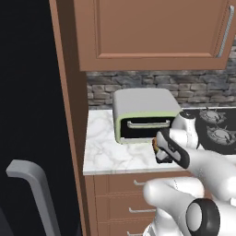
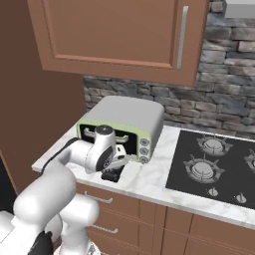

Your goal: Take the chicken drumstick from the fridge and place it on the digital scale on the counter by the fridge. Wait a few seconds for a reading, then move it to the plate on the dining counter.

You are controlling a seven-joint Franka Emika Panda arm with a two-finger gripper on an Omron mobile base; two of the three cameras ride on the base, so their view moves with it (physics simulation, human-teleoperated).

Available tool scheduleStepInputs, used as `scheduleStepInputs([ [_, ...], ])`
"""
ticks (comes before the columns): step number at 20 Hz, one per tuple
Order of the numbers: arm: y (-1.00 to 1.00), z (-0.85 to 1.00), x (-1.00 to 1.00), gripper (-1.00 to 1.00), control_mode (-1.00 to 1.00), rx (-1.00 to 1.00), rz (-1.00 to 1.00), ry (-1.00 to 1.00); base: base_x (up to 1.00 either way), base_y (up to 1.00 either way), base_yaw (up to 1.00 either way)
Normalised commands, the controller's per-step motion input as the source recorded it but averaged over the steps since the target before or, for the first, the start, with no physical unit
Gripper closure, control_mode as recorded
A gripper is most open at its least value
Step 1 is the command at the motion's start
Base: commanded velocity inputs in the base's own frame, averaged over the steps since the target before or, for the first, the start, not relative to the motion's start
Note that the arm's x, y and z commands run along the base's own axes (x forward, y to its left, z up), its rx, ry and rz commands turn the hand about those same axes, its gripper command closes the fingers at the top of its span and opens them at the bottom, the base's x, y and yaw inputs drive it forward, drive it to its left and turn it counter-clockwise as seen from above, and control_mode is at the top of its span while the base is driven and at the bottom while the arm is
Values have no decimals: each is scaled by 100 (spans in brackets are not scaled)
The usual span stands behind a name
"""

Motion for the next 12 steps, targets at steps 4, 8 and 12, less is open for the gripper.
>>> scheduleStepInputs([
  [4,0,-14,15,100,-100,0,0,0,0,0,0],
  [8,0,-18,20,100,-100,0,0,0,0,0,0],
  [12,-1,-14,20,100,-100,0,0,1,0,0,0],
])
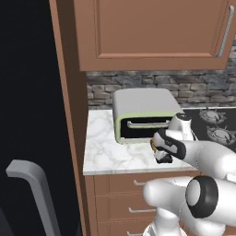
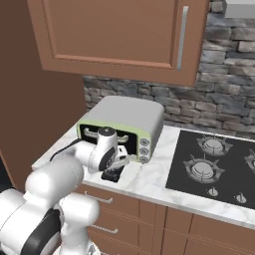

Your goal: Take the chicken drumstick from the fridge and place it on the digital scale on the counter by the fridge. Wait a few seconds for a reading, then move it to the plate on the dining counter.

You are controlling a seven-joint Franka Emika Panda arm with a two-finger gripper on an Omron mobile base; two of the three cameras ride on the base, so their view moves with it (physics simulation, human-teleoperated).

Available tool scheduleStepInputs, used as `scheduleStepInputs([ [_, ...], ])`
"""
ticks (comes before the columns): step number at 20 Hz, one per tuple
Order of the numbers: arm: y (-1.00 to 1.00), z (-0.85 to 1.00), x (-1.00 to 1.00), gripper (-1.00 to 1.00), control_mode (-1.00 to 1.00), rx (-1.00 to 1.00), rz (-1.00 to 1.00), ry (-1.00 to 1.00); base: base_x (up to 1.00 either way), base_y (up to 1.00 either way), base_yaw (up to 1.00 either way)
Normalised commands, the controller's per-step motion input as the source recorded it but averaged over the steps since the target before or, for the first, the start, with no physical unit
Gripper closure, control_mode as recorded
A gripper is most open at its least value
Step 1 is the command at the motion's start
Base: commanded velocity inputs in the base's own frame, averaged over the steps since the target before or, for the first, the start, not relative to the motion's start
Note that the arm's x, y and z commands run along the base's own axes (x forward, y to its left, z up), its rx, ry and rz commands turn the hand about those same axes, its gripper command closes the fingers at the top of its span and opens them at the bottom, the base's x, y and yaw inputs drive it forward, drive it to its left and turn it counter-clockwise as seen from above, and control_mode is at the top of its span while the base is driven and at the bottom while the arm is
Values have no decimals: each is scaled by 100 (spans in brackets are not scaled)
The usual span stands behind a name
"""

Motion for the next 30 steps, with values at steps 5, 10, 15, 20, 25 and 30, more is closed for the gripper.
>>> scheduleStepInputs([
  [5,-14,-10,17,100,-100,0,0,5,0,0,0],
  [10,-9,-18,6,100,-100,0,0,5,0,0,0],
  [15,0,-14,4,100,-100,0,0,3,0,0,0],
  [20,0,0,-5,100,-100,1,0,0,0,0,0],
  [25,-1,0,-13,100,-100,2,0,-1,0,0,0],
  [30,-14,0,25,100,-100,0,0,0,0,0,0],
])
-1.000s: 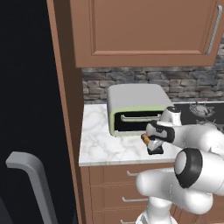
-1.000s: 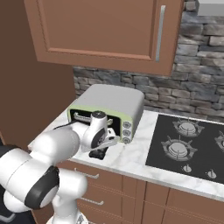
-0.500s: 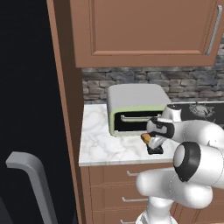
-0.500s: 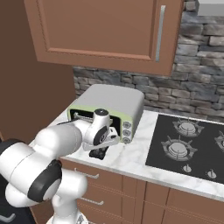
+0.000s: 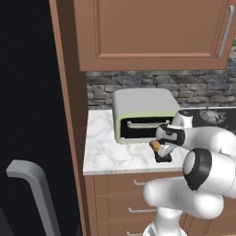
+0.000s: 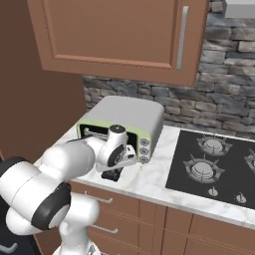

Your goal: Take the chicken drumstick from the fridge and place it on the digital scale on the counter by the fridge. Wait a few seconds for a reading, then move it to the plate on the dining counter.

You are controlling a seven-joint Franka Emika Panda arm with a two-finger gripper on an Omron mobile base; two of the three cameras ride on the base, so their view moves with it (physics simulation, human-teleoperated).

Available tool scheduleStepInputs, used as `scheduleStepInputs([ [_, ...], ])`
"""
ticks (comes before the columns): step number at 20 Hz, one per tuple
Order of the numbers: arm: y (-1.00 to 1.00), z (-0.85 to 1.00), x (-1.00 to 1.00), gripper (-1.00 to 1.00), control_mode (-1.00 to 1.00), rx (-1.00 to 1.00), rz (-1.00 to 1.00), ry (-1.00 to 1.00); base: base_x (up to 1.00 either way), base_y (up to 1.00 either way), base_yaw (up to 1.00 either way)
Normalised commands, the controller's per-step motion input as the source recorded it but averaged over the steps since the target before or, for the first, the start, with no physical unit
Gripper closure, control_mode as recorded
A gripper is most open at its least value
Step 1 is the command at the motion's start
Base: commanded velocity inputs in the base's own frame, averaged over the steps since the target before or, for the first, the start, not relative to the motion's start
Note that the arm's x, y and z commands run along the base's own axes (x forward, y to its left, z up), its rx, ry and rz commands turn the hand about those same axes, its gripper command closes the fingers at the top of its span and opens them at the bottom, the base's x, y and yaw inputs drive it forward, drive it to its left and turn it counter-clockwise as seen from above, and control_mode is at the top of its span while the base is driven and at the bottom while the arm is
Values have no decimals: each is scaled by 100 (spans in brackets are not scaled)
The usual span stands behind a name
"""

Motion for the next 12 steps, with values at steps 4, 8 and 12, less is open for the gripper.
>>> scheduleStepInputs([
  [4,0,0,4,100,-100,0,0,0,0,0,0],
  [8,0,0,0,100,-100,0,0,0,0,0,0],
  [12,0,0,0,-100,-100,0,0,0,0,0,0],
])
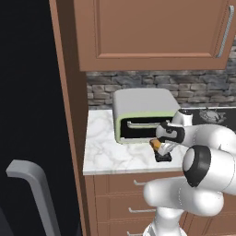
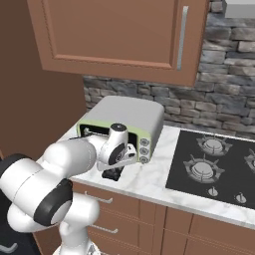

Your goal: Take the chicken drumstick from the fridge and place it on the digital scale on the counter by the fridge. Wait a few seconds for a reading, then move it to the plate on the dining counter.

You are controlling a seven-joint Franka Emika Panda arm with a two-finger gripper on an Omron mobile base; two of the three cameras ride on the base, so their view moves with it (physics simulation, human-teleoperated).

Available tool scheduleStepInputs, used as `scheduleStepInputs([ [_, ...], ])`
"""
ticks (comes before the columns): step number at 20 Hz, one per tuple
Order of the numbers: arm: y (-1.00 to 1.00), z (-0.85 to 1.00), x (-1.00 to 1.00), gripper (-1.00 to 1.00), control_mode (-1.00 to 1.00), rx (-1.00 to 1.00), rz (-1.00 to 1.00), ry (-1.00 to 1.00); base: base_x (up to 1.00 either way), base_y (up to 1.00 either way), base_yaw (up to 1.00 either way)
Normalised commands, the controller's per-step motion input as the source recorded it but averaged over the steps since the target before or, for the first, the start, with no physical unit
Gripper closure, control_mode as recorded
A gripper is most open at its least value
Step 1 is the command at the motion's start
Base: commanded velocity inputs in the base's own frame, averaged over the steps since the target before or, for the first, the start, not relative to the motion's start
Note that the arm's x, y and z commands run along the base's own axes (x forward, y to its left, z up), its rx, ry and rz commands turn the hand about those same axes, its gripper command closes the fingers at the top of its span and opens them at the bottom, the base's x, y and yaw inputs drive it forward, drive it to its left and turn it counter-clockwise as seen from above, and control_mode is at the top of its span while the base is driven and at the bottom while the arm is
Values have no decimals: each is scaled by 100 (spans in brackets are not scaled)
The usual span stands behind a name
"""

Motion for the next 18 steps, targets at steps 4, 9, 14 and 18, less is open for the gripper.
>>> scheduleStepInputs([
  [4,0,0,0,-100,-100,0,0,0,0,0,0],
  [9,0,0,0,-100,-100,0,0,0,0,0,0],
  [14,0,0,-2,-100,-100,0,0,0,0,0,0],
  [18,0,0,-10,-100,-100,0,0,0,0,0,0],
])
